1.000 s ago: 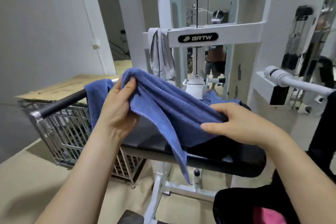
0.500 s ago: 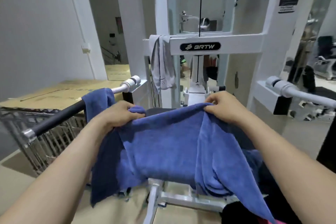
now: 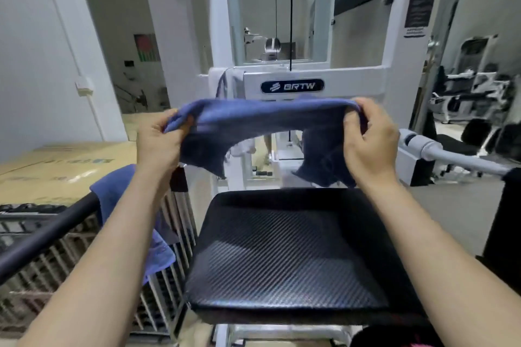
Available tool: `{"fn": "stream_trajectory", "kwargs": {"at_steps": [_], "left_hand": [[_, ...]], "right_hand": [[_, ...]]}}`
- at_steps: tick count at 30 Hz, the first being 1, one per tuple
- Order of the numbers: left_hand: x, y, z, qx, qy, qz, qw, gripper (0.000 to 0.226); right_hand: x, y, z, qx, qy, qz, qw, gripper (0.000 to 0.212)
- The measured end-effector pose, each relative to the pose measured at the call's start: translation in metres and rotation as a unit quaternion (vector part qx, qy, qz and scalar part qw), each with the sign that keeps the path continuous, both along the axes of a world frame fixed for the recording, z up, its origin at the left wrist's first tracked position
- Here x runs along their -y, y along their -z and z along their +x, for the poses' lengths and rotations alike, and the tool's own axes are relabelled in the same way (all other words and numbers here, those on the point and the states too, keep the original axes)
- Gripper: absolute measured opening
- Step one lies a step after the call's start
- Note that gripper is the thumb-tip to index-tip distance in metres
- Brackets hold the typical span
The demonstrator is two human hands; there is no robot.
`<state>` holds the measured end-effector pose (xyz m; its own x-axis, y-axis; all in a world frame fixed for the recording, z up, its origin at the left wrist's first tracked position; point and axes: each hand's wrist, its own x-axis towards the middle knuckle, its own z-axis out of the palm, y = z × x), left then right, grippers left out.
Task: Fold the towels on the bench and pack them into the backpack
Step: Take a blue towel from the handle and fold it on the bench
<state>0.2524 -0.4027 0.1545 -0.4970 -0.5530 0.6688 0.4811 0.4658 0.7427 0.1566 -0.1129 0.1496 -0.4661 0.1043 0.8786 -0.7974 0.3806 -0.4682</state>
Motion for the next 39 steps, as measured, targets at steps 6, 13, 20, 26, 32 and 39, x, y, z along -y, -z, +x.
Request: {"fn": "stream_trajectory", "kwargs": {"at_steps": [6, 13, 20, 26, 32, 39], "left_hand": [[0.019, 0.124, 0.031, 0.420, -0.024, -0.188, 0.888, 0.038], [0.026, 0.153, 0.054, 0.446, -0.183, -0.162, 0.861, 0.012], [0.033, 0.164, 0.063, 0.558, -0.071, -0.240, 0.791, 0.031], [-0.007, 0.110, 0.060, 0.247, 0.008, 0.078, 0.966, 0.041], [-0.048, 0.085, 0.047, 0.231, 0.084, 0.043, 0.968, 0.053], [-0.114, 0.099, -0.001, 0.368, 0.226, -0.416, 0.800, 0.027]], "right_hand": [[-0.002, 0.105, 0.030, 0.246, -0.080, 0.500, 0.827, 0.019], [0.002, 0.115, 0.053, 0.230, -0.081, 0.454, 0.857, 0.019], [0.031, 0.114, 0.102, 0.283, -0.176, 0.445, 0.831, 0.012], [0.023, 0.110, 0.080, 0.340, -0.127, 0.155, 0.919, 0.013], [-0.037, 0.125, 0.005, 0.467, 0.146, 0.345, 0.801, 0.027], [0.004, 0.121, 0.028, 0.366, -0.067, 0.063, 0.926, 0.026]]}}
